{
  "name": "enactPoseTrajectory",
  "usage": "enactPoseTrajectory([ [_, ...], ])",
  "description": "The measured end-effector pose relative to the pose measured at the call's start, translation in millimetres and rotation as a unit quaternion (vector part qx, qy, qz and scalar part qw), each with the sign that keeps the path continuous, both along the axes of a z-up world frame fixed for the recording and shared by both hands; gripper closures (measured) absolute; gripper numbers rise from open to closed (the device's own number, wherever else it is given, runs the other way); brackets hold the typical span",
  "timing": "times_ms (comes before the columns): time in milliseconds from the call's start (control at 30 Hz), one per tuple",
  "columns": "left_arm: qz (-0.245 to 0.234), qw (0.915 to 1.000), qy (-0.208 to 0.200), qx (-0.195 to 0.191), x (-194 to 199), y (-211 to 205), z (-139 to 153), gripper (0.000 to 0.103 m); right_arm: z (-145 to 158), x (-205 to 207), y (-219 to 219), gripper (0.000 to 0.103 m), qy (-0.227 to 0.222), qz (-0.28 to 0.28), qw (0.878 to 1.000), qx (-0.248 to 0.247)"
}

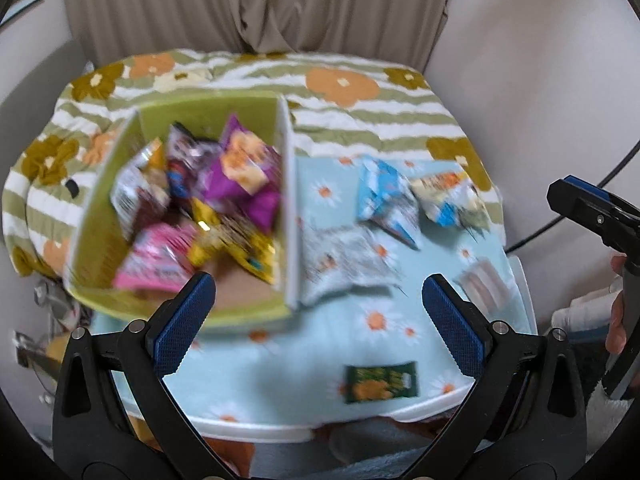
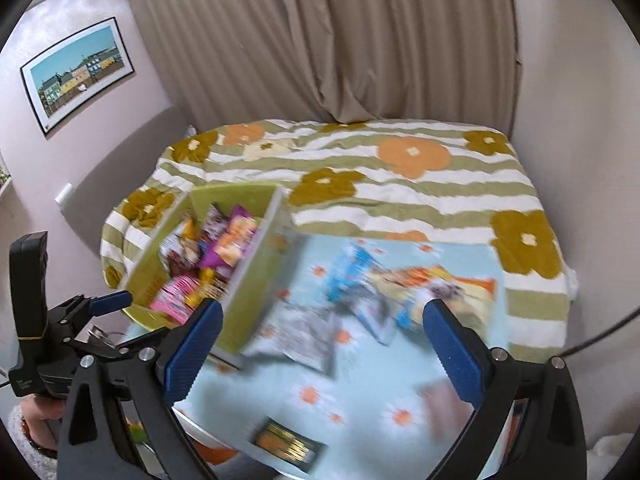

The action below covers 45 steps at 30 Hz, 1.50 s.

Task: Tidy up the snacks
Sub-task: 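Move both tools back from the box toward the remaining snacks, then grasp the green cracker packet with left tool while right tool grasps the pink wrapped pack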

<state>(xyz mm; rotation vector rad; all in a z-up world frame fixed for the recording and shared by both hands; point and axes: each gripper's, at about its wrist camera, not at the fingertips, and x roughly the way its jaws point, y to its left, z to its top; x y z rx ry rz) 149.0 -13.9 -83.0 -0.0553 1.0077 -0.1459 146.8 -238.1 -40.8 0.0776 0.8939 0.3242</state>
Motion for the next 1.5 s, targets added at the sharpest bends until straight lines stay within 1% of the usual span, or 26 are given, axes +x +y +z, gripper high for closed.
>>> enactPoseTrajectory([
  [133,0.001,0.9994,0.035,-0.004,-17.7,-31.4,-29.2,0.000,-20.8,-11.4,-29.6,0.003,0.011,-0.008,1.000,-0.016],
  [267,-0.005,0.9973,0.073,0.000,-31.8,-53.3,-60.3,0.000,-51.8,-19.0,-54.0,0.003,0.034,-0.012,0.999,-0.020],
  [467,-0.013,0.9919,0.125,0.018,-49.3,-71.7,-118.6,0.001,-104.5,-25.4,-69.0,0.003,0.061,-0.010,0.998,-0.033],
  [533,-0.017,0.9901,0.137,0.025,-53.5,-75.4,-134.9,0.000,-118.9,-26.5,-71.9,0.003,0.067,-0.007,0.997,-0.035],
  [600,-0.017,0.9891,0.144,0.024,-57.1,-76.2,-147.6,0.000,-134.9,-27.8,-71.2,0.003,0.073,-0.004,0.996,-0.041],
  [700,-0.019,0.9892,0.142,0.032,-61.0,-79.9,-162.4,0.000,-157.0,-27.1,-67.5,0.003,0.082,0.005,0.995,-0.053],
  [833,-0.024,0.9885,0.142,0.047,-62.4,-85.5,-179.7,0.000,-176.3,-24.5,-64.4,0.003,0.090,0.013,0.994,-0.062],
  [967,-0.024,0.9853,0.159,0.056,-61.9,-86.1,-199.5,0.000,-189.0,-21.2,-62.2,0.003,0.096,0.017,0.993,-0.066],
  [1033,-0.024,0.9851,0.160,0.058,-61.6,-85.7,-204.3,0.000,-193.8,-19.2,-61.4,0.003,0.099,0.018,0.993,-0.068],
  [1167,-0.034,0.9851,0.153,0.072,-62.2,-89.5,-206.7,0.000,-198.7,-18.3,-58.8,0.003,0.096,0.028,0.991,-0.088],
  [1367,-0.048,0.9854,0.145,0.075,-60.9,-93.7,-206.3,0.001,-202.9,-17.3,-55.4,0.003,0.088,0.038,0.989,-0.110],
  [1433,-0.054,0.9854,0.143,0.075,-55.8,-101.5,-205.7,0.003,-204.7,-16.6,-52.8,0.003,0.085,0.043,0.988,-0.120],
  [1500,-0.065,0.9851,0.141,0.075,-55.2,-104.6,-201.4,0.009,-206.6,-15.6,-51.3,0.003,0.080,0.049,0.987,-0.133],
])
